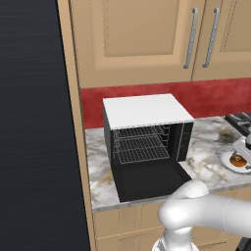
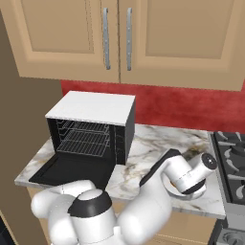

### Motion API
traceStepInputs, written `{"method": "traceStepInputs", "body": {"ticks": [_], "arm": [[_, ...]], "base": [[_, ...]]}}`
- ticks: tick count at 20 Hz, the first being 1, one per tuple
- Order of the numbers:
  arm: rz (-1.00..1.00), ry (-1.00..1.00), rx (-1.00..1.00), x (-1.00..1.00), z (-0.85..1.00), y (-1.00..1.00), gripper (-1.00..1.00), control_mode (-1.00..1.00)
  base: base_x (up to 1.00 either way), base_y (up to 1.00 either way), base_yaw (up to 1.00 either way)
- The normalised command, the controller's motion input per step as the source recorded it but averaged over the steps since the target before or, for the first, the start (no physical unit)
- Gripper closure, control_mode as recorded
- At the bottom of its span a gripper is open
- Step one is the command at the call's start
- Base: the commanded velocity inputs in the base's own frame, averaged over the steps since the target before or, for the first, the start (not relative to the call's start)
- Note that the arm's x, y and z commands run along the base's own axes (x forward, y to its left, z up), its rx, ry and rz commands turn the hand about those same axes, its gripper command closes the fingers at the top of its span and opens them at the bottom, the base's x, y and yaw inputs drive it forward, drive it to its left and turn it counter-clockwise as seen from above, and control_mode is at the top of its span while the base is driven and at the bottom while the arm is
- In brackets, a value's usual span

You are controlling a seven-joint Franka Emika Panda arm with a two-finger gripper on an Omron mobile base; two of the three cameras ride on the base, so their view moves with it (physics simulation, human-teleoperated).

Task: Pick up the bagel from the plate, place it on the toaster oven rack, close the door, and set the timer.

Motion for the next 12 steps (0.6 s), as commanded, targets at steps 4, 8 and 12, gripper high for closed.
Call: {"method": "traceStepInputs", "body": {"ticks": [4,8,12], "arm": [[-0.08,0.01,0.02,0.02,-0.04,-0.09,-1.00,-1.00],[-0.08,0.03,0.01,0.08,-0.11,-0.03,-1.00,-1.00],[-0.04,0.06,0.00,0.27,-0.17,0.00,-1.00,-1.00]], "base": [[0.00,0.00,0.00],[0.00,0.00,0.00],[0.00,0.00,0.00]]}}
